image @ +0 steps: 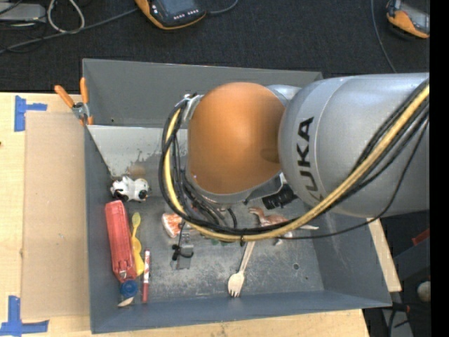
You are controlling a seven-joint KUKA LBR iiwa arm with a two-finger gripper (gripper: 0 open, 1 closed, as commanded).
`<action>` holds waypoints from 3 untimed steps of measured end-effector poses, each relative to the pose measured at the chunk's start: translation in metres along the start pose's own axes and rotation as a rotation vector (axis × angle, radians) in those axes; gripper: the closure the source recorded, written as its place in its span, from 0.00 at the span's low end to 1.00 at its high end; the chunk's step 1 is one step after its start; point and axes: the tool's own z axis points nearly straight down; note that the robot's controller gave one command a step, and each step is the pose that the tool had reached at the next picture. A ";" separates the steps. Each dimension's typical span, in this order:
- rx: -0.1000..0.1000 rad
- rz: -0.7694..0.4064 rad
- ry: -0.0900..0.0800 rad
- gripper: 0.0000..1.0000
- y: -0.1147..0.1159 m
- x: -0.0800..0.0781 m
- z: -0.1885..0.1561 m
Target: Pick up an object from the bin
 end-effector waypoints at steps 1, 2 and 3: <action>-0.002 0.005 -0.007 0.00 -0.001 -0.002 -0.003; -0.002 -0.155 -0.007 0.00 -0.003 -0.040 -0.004; -0.001 -0.301 -0.007 0.00 0.004 -0.057 0.003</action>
Offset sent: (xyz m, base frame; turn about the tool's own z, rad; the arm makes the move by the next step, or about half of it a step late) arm 0.0822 -0.0100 0.0028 -0.3010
